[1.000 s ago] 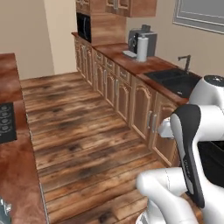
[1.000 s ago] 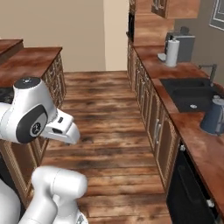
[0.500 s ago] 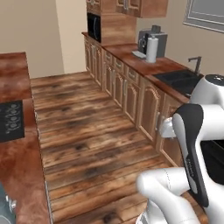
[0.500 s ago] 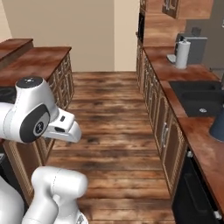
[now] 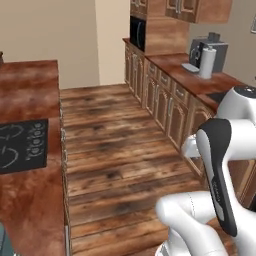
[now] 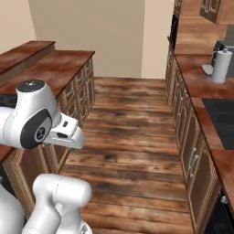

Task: Navigate to the coffee machine.

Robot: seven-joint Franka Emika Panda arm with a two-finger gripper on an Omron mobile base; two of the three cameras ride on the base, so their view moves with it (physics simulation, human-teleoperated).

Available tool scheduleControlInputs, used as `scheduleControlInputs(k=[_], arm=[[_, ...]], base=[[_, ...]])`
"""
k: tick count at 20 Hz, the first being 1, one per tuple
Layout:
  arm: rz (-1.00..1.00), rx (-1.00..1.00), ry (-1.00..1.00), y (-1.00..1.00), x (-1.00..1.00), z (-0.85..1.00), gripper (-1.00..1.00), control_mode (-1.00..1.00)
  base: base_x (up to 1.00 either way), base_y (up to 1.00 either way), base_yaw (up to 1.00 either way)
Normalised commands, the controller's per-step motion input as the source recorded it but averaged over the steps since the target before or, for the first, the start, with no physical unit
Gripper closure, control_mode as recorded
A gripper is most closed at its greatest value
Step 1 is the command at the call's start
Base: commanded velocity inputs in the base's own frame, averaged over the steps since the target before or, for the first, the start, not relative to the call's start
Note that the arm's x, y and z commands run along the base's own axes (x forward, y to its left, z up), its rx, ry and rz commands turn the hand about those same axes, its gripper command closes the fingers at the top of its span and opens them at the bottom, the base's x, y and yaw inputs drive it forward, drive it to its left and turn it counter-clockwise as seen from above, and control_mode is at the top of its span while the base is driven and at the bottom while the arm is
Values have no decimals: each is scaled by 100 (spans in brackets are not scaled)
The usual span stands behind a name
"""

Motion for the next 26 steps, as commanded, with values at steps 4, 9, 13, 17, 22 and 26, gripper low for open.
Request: scheduleControlInputs(k=[4,9,13,17,22,26], arm=[[0,0,0,0,0,0,-100,100],[0,0,0,0,0,0,-100,100],[0,0,0,0,0,0,-100,100],[0,0,0,0,0,0,-100,100],[0,0,0,0,0,0,-100,100],[0,0,0,0,0,0,-100,100]], base=[[42,-25,15],[49,-21,10],[50,-21,8],[45,-21,3],[48,-26,0],[58,-19,0]])
